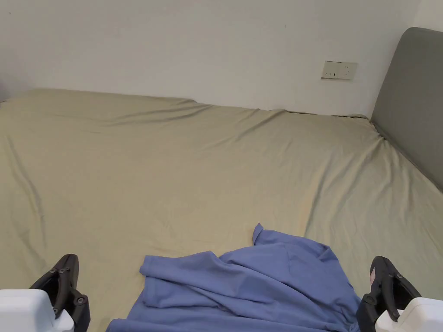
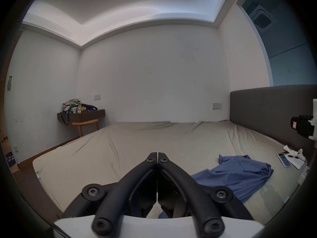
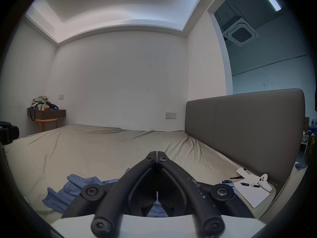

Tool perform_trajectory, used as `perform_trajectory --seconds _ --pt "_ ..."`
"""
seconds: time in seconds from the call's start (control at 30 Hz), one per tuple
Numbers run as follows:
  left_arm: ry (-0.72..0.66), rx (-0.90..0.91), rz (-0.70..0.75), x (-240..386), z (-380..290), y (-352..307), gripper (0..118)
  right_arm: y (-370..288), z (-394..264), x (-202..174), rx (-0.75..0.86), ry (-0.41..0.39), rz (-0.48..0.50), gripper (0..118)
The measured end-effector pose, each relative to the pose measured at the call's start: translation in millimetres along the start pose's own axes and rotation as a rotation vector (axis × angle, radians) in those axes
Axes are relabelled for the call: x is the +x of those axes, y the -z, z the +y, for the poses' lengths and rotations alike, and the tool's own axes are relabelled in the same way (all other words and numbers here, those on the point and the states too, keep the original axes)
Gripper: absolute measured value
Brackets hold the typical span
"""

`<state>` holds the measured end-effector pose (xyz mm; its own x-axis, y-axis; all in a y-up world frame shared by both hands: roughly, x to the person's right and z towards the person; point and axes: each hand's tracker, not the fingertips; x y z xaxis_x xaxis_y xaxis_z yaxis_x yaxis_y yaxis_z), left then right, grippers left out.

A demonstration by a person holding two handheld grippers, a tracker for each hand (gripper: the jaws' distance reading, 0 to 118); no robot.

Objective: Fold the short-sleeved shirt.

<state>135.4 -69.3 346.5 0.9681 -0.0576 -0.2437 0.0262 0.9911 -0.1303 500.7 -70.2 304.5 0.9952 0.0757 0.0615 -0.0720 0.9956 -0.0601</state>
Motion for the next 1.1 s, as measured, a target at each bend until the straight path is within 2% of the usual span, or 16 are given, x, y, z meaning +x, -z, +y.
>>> perform_trajectory --seconds 0.13,0.33,0.43,0.53,0.57,0.6,0.63,0.67,0.7,0.73,0.83,1.1 --pt "0.040 -0.239 -0.061 -2 -1 27 0 3 -2 -4 -0.015 -0.007 0.010 1" --pt "-0.052 -0.801 -0.171 -13 -10 111 0 6 -4 -8 -0.031 -0.012 0.034 1" --pt "-0.016 -1.033 -0.220 -13 -32 138 0 7 -5 -8 -0.036 -0.003 0.034 1" --pt "-0.022 -1.119 -0.259 -13 -48 147 0 8 -6 -7 -0.040 -0.003 0.033 1" --pt "-0.055 -1.144 -0.275 -14 -52 148 7 9 -6 -6 -0.042 -0.004 0.033 1" --pt "-0.069 -1.175 -0.272 -14 -55 150 30 9 -7 -6 -0.045 -0.005 0.032 1" --pt "-0.073 -1.202 -0.265 -13 -60 151 83 10 -7 -6 -0.048 -0.005 0.031 1" --pt "-0.053 -1.192 -0.266 -10 -66 153 115 11 -8 -6 -0.051 -0.004 0.030 1" --pt "-0.043 -1.199 -0.272 -8 -73 154 116 11 -8 -6 -0.053 -0.001 0.030 1" --pt "-0.046 -1.184 -0.268 -8 -75 158 107 12 -9 -5 -0.055 0.001 0.030 1" --pt "-0.039 -1.261 -0.223 -2 -96 168 108 13 -11 -5 -0.062 0.002 0.031 1" --pt "-0.027 -1.294 -0.190 7 -127 176 103 14 -15 1 -0.077 0.010 0.018 1"
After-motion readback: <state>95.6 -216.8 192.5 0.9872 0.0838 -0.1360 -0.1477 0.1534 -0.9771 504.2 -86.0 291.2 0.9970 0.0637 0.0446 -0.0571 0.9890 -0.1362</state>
